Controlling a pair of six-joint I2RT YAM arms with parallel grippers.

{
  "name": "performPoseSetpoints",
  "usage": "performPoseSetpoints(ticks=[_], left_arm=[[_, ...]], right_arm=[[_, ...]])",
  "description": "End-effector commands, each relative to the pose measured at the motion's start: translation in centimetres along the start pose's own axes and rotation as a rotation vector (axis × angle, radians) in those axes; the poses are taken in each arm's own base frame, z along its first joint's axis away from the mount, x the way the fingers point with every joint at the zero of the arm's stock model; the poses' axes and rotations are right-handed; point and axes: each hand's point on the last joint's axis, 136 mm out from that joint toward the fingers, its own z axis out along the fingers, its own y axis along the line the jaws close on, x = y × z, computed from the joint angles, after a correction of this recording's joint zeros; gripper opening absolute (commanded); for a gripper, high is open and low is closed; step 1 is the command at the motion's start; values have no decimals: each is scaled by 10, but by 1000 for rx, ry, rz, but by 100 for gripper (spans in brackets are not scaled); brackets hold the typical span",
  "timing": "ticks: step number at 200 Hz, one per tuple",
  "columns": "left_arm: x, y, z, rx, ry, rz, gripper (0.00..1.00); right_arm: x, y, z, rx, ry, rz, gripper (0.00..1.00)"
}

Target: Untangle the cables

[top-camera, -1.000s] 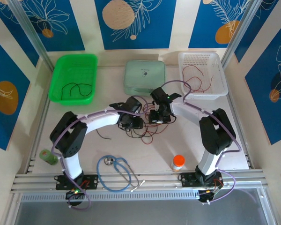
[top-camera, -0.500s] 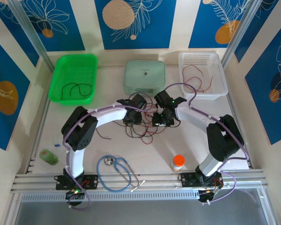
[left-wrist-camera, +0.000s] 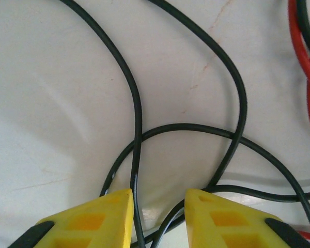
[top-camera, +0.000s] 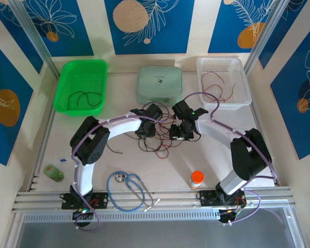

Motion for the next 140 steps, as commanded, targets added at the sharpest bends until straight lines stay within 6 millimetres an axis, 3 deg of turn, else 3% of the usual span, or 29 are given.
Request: performPoseSetpoints(ticks=[1,57,109,140], left_arm=[[-3,9,-12,-57,-13,21,32],[-4,7,-21,-39,-31,14,32],[-14,7,-45,-22,-83,10,36],[-16,13,-31,-64,-65,29,34]], right_arm=[[1,3,-7,-29,-10,13,32],[2,4,-5,-35,-7,15,31],[1,6,-3,-44,-4,13,31],[2,7,-3,-44,-3,12,31]])
